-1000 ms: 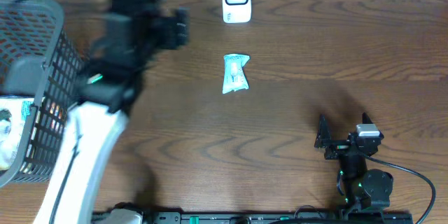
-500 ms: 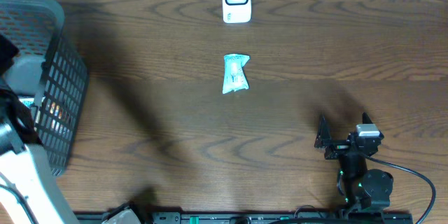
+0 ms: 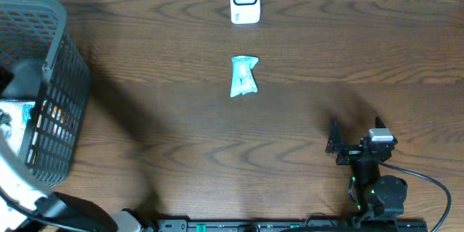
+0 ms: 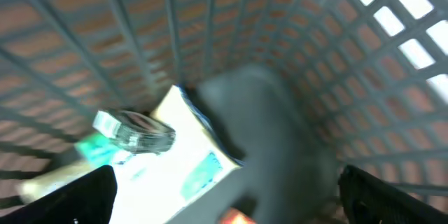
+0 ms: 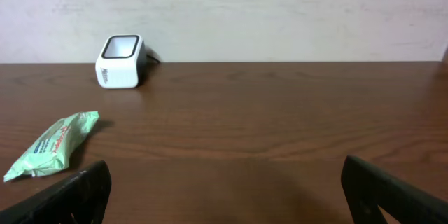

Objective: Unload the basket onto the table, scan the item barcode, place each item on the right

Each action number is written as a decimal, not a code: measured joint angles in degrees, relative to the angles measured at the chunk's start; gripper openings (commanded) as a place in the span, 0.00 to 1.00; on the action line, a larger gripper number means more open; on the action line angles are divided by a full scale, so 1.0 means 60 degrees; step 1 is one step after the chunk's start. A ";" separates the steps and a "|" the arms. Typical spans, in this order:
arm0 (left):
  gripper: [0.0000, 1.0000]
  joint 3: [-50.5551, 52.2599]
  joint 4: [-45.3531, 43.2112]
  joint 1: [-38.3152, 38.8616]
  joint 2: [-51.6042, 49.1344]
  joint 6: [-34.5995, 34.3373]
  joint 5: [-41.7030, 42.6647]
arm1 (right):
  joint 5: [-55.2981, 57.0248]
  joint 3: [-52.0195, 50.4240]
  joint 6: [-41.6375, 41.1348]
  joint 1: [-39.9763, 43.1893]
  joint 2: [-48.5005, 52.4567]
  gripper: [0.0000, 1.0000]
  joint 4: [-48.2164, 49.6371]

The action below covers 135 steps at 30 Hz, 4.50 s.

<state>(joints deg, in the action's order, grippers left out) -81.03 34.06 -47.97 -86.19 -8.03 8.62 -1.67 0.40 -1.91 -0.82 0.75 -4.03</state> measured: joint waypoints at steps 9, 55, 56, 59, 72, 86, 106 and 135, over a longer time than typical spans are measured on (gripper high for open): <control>0.98 0.0000 0.1384 -0.0659 -0.1129 0.0903 0.1909 | 0.0000 0.0000 0.0000 0.0000 0.0000 0.99 0.0000; 0.64 0.0004 0.2324 -0.0022 -0.4102 0.2626 0.2084 | -0.0004 0.0000 0.0000 0.0000 0.0000 0.99 -0.0004; 0.62 0.0004 0.2328 -0.0022 -0.4156 0.2630 0.2084 | 0.0000 0.0000 0.0000 0.0000 0.0000 0.99 -0.0004; 0.37 0.0004 0.2328 -0.0022 -0.4240 0.2608 0.2087 | -0.0004 0.0000 0.0000 0.0000 0.0000 0.99 -0.0004; 0.07 -0.1060 0.2138 -0.0026 -0.4116 0.1031 0.2681 | 0.0000 0.0000 0.0000 0.0000 0.0000 0.99 0.0000; 0.08 -0.2488 -0.0670 0.0015 0.0539 -0.4575 0.4535 | -0.0004 0.0000 0.0000 0.0000 0.0000 0.99 -0.0004; 0.08 -0.2554 0.0466 0.8863 -0.0820 -0.1468 0.4102 | 0.0000 0.0000 0.0000 0.0000 0.0000 0.99 -0.0004; 0.08 -0.2554 0.0867 1.0867 -0.6215 -0.0623 0.1534 | 0.0000 0.0000 0.0000 0.0000 0.0000 0.99 -0.0004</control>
<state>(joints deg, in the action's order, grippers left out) -96.36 39.27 17.23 -123.48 -11.77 17.82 -1.67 0.40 -1.91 -0.82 0.75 -4.05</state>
